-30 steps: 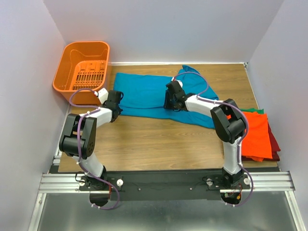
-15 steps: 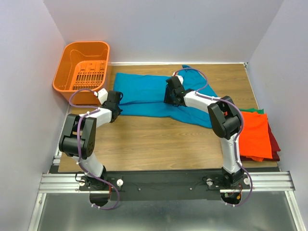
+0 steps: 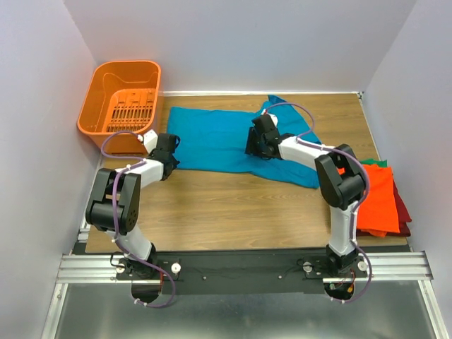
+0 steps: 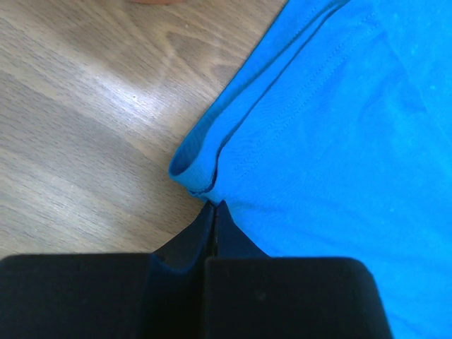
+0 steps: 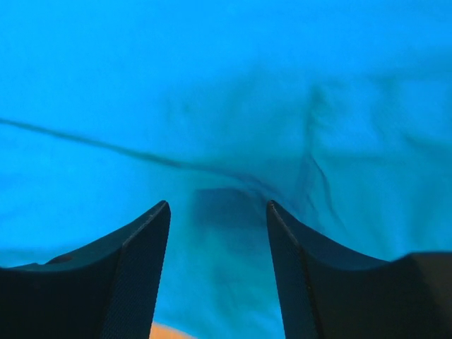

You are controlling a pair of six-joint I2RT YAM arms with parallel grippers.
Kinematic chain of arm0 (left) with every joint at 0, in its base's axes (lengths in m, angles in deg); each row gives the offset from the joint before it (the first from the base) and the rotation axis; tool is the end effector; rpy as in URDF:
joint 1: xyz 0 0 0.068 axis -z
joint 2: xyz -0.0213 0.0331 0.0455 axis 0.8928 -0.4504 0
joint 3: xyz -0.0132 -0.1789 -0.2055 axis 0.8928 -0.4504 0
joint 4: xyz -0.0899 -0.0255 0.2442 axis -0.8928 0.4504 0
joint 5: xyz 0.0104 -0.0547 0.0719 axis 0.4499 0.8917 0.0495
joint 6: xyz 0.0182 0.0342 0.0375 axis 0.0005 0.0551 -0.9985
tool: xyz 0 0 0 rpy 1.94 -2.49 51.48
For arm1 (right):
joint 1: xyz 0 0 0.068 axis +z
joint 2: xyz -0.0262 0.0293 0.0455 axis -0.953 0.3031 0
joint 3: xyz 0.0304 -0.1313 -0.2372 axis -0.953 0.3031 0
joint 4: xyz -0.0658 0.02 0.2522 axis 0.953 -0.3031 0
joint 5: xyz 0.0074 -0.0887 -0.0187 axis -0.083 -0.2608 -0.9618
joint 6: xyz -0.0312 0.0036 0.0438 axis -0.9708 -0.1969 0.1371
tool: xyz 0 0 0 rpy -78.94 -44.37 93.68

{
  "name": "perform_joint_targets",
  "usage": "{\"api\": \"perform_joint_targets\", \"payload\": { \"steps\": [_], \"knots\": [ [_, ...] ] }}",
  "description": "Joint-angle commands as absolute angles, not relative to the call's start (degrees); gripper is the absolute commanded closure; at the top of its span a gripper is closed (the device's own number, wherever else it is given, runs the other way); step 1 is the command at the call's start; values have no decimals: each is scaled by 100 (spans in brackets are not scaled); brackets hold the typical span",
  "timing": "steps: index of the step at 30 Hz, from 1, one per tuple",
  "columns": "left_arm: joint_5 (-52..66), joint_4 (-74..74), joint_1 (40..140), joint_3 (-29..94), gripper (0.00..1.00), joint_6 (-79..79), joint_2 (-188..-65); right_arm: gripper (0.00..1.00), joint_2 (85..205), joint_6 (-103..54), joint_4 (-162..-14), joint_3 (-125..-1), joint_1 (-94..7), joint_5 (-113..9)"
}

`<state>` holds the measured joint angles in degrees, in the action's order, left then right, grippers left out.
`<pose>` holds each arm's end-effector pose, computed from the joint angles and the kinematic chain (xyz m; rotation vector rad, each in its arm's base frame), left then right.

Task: Fold and stack the t-shirts
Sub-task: Fold the tshirt

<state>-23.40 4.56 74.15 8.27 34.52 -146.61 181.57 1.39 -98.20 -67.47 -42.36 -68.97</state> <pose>0.3201 -0.0482 0.1539 -0.8737 2.1941 -0.0074 0.3888 0.2180 0.1639 0.1290 2.4190 0.3175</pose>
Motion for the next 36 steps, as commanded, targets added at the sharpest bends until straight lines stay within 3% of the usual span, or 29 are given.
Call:
{"api": "perform_joint_targets", "payload": {
  "steps": [1, 9, 14, 19, 36],
  "knots": [
    [-2434, 408, 7351, 746, 100, 3361, -14385, 35, 17176, 599, -9989, -5990, -4230, -7153],
    [-2495, 426, 7351, 535, 100, 3422, -14025, 35, 15065, 1409, -10305, -3932, -4396, -7646],
    [-2522, 364, 7351, 289, 100, 3466, -13735, 36, 13984, 1796, -10472, -2675, -5037, -7137],
    [-2495, 329, 7351, -62, 100, 3536, -13427, 36, 13342, 1945, -10788, -2190, -5424, -7417],
    [-2223, 479, 7351, -370, 100, 3800, -12961, 37, 14614, 1831, -10482, -2760, -6234, -8093]
  ]
}}
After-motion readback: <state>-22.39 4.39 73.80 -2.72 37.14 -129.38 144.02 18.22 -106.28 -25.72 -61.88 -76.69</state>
